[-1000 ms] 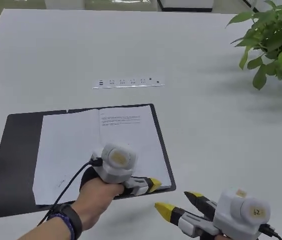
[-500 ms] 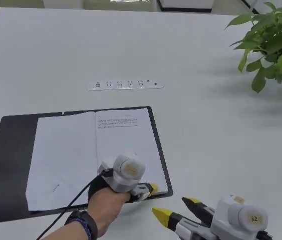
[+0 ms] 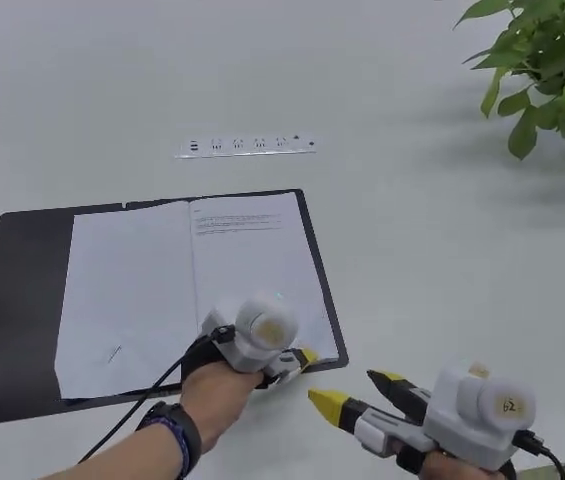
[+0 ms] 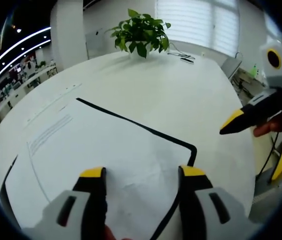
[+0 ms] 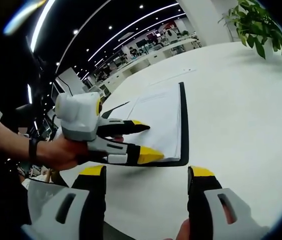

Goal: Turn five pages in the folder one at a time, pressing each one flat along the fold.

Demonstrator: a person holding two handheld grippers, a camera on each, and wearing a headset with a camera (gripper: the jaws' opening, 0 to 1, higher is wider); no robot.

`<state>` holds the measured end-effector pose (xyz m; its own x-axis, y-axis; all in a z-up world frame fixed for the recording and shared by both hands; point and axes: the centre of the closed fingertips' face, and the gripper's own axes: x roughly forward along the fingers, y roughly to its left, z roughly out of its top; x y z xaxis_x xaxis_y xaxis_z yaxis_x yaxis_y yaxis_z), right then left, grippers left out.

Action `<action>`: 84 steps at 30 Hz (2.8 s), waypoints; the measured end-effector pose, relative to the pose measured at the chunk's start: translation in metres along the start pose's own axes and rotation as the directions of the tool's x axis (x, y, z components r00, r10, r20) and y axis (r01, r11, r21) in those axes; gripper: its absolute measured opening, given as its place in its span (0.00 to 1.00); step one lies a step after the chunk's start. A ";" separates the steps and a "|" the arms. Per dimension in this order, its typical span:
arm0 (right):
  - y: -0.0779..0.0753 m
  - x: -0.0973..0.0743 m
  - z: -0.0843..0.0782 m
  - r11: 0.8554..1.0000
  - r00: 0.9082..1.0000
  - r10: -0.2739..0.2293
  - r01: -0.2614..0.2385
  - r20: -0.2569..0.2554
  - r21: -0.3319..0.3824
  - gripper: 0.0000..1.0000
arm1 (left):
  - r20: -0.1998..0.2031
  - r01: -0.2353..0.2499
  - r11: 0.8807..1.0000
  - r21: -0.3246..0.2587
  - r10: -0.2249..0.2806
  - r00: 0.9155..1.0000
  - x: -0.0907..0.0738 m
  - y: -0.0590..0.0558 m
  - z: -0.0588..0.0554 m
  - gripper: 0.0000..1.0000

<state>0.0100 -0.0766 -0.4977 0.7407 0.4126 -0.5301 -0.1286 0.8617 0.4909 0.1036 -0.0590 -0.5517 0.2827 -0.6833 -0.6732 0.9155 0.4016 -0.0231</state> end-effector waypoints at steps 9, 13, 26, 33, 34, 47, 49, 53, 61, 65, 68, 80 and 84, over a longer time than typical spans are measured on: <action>-0.004 0.012 0.013 1.000 1.000 0.015 -0.014 0.014 -0.018 0.64 | 0.019 0.001 0.999 -0.032 0.000 1.000 -0.002 0.007 0.001 0.49; -0.007 0.021 0.025 0.999 0.999 0.025 -0.024 0.034 -0.022 0.62 | 0.031 0.009 0.998 -0.061 -0.007 1.000 -0.003 0.009 0.003 0.47; -0.007 0.048 0.060 0.997 0.994 0.076 -0.074 0.078 -0.032 0.59 | 0.023 0.034 0.996 -0.080 -0.032 0.999 -0.004 0.007 0.004 0.48; -0.009 0.060 0.066 0.994 0.991 0.109 -0.108 0.080 -0.011 0.57 | 0.028 0.042 0.995 -0.089 -0.039 0.999 -0.003 0.008 0.005 0.49; -0.010 0.062 0.066 0.994 0.991 0.111 -0.110 0.081 -0.009 0.56 | 0.027 0.041 0.995 -0.089 -0.039 0.999 -0.003 0.008 0.005 0.49; -0.004 0.071 0.069 0.988 0.985 0.153 -0.154 0.076 0.007 0.53 | 0.028 0.046 0.994 -0.095 -0.044 0.999 -0.005 0.006 0.005 0.50; -0.005 0.072 0.068 0.988 0.986 0.152 -0.153 0.073 0.009 0.53 | 0.028 0.047 0.994 -0.096 -0.044 0.999 -0.005 0.006 0.005 0.50; -0.004 0.073 0.067 0.987 0.985 0.157 -0.158 0.072 0.014 0.52 | 0.027 0.047 0.994 -0.094 -0.044 0.999 -0.005 0.006 0.005 0.50; -0.002 0.074 0.066 0.986 0.984 0.165 -0.167 0.067 0.014 0.51 | 0.025 0.048 0.995 -0.093 -0.046 0.999 -0.005 0.006 0.005 0.50; -0.002 0.073 0.066 0.986 0.984 0.167 -0.168 0.068 0.018 0.50 | 0.023 0.047 0.995 -0.085 -0.046 0.999 -0.006 0.005 0.005 0.50; -0.003 0.073 0.065 0.985 0.983 0.169 -0.171 0.068 0.021 0.48 | 0.022 0.052 0.995 -0.084 -0.050 0.998 -0.006 0.005 0.005 0.50; -0.013 0.065 0.057 0.975 0.977 0.193 -0.201 0.087 0.091 0.31 | 0.026 0.102 0.993 -0.064 -0.100 0.995 -0.017 -0.007 0.008 0.57; -0.012 0.064 0.051 0.969 0.974 0.207 -0.217 0.092 0.120 0.23 | 0.034 0.103 0.992 -0.067 -0.101 0.994 -0.024 -0.010 0.008 0.57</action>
<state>0.0929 -0.0755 -0.5018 0.7555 0.5531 -0.3511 -0.2065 0.7097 0.6736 0.0900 -0.0516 -0.5289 0.1987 -0.7407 -0.6417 0.9185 0.3692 -0.1419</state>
